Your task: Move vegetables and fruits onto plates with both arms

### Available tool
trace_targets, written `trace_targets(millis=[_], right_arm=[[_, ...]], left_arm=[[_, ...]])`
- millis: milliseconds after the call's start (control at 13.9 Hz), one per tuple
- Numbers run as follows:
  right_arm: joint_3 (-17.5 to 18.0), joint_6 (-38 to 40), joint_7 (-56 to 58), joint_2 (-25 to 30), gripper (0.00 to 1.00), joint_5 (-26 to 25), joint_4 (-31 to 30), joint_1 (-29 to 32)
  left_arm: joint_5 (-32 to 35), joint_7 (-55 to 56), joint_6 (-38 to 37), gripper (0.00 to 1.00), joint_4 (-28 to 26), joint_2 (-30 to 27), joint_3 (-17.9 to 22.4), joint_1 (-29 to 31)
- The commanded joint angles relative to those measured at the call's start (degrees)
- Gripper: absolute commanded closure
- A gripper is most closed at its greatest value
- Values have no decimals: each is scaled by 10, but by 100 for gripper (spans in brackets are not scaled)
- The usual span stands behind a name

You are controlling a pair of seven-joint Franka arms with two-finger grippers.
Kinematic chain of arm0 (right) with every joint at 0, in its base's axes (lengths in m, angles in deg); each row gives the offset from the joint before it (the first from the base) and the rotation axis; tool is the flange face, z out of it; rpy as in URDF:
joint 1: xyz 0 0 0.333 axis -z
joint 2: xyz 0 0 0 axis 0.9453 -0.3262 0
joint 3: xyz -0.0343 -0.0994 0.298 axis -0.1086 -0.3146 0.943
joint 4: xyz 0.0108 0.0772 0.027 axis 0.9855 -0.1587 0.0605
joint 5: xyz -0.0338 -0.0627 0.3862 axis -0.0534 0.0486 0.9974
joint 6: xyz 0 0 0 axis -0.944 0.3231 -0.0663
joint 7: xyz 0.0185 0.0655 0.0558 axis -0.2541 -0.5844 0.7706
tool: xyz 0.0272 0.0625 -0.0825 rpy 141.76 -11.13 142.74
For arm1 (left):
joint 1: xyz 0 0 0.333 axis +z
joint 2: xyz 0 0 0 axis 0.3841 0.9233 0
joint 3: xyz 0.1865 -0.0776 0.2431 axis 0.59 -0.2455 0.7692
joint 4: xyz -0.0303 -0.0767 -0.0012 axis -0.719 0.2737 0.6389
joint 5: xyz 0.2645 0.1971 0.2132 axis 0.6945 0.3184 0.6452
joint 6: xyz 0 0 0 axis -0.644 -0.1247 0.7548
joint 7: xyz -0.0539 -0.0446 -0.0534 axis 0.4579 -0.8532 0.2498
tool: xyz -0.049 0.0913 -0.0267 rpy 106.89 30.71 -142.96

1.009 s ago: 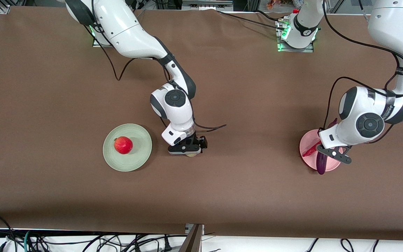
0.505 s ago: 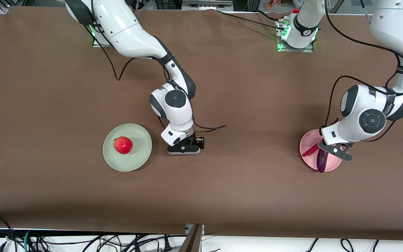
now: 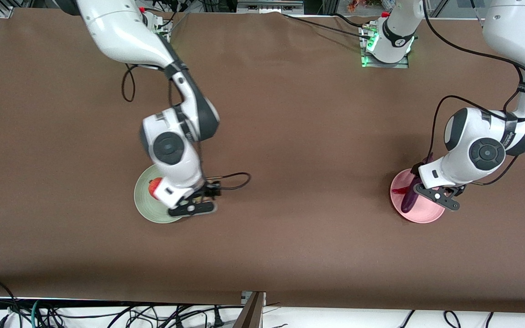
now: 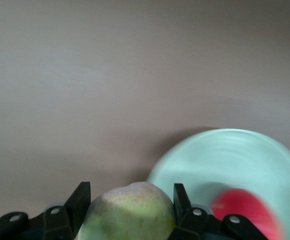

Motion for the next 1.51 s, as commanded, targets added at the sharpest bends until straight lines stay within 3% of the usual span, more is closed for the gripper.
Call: trace_targets(millis=[0,144,288,505,577,721,793,865,1009,1081,1153,1441], right_arm=[[7,-19,41,21,60,7,-74,28],[4,-109,36,19,53,7,-136,30],[4,-159,33,10,47,7,-161,34],[4,-155,40,13,12,8,-155,41],[4,-140,40,15,4,8,-146,44],[4,-78,39,36,2,8,-124,45],[4,-45,38,48,2,8,-110,45],[5,-10,37,61,2,8,-100,45],[4,47,39,111,1,7,-99,45],[4,82,40,140,1,7,-99,45],[4,124,36,171,1,7,-101,45],[-3,257,43,288,1,7,-107,46]], left_arm=[[-33,22,-102,0,37,-37,-41,3],[-37,65,-163,0,78,-38,-64,2],[-51,129,-231,0,118,-44,-97,3],[-56,240,-330,0,175,-64,-144,3],[-57,263,-355,0,193,-72,-149,2],[-59,274,-385,0,231,-103,-145,-1],[-63,276,-386,0,232,-132,-132,-14],[-85,277,-385,0,231,-159,-85,-36],[-152,292,-379,0,196,-215,46,-111],[-154,294,-367,0,170,-235,80,-139],[-155,291,-356,0,152,-243,99,-148],[-161,290,-342,0,144,-243,91,-150]])
